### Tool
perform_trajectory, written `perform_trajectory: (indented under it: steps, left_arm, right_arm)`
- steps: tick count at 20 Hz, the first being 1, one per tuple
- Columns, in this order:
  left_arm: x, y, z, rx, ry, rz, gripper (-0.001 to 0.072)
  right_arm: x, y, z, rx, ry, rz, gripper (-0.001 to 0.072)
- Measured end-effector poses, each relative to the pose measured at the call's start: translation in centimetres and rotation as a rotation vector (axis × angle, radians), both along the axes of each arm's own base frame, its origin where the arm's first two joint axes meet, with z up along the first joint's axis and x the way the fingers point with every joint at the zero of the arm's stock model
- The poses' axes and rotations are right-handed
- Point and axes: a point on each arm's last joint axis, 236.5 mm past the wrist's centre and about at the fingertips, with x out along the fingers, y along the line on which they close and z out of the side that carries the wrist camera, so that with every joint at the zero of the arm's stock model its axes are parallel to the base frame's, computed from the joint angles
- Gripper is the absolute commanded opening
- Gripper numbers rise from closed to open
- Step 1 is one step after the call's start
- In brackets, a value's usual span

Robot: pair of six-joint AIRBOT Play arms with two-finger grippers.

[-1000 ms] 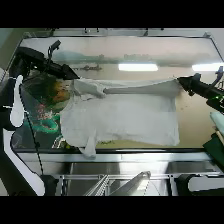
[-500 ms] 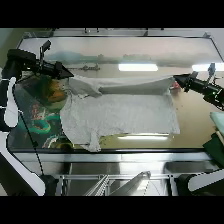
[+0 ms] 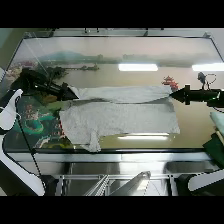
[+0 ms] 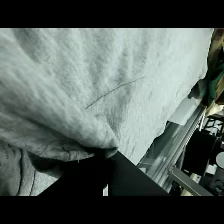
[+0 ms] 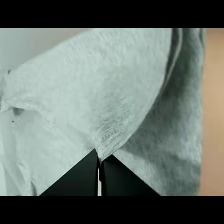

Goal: Fold the shirts.

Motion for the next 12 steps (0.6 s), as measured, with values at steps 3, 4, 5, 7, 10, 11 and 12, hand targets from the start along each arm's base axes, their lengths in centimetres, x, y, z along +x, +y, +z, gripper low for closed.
perform_trajectory:
  steps: [3, 4, 5, 7, 10, 11, 12]
  left_arm:
    - [-1.6, 0.4, -1.2, 0.004, 0.076, 0.013, 0.0024]
    - [-2.1, 0.7, -1.5, 0.013, 0.101, 0.01, 0.0122]
    - [-2.5, 1.1, -1.6, 0.021, 0.122, 0.009, 0.0294]
    - [-2.7, 2.0, -1.5, 0.037, 0.154, 0.024, 0.0594]
    - [-1.6, 3.7, -0.2, 0.054, 0.179, 0.075, 0.0713]
    - [-1.3, 4.2, 0.4, 0.054, 0.185, 0.087, 0.0692]
    - [-1.3, 4.8, 1.7, 0.051, 0.202, 0.093, 0.0695]
  right_arm:
    - [-0.5, -0.5, -0.4, -0.016, 0.024, 0.001, 0.0013]
    - [-0.6, -0.8, -0.4, -0.019, 0.029, -0.004, 0.0015]
    - [-0.6, -1.1, -0.4, -0.023, 0.028, -0.008, 0.0099]
    - [-0.7, -1.9, -0.2, -0.027, 0.029, -0.026, 0.0401]
    - [-1.4, -3.2, 0.6, -0.016, 0.042, -0.04, 0.0401]
    - [-1.9, -3.7, 1.0, -0.017, 0.054, -0.044, 0.04]
    - [-2.6, -4.4, 1.2, -0.03, 0.071, -0.044, 0.0372]
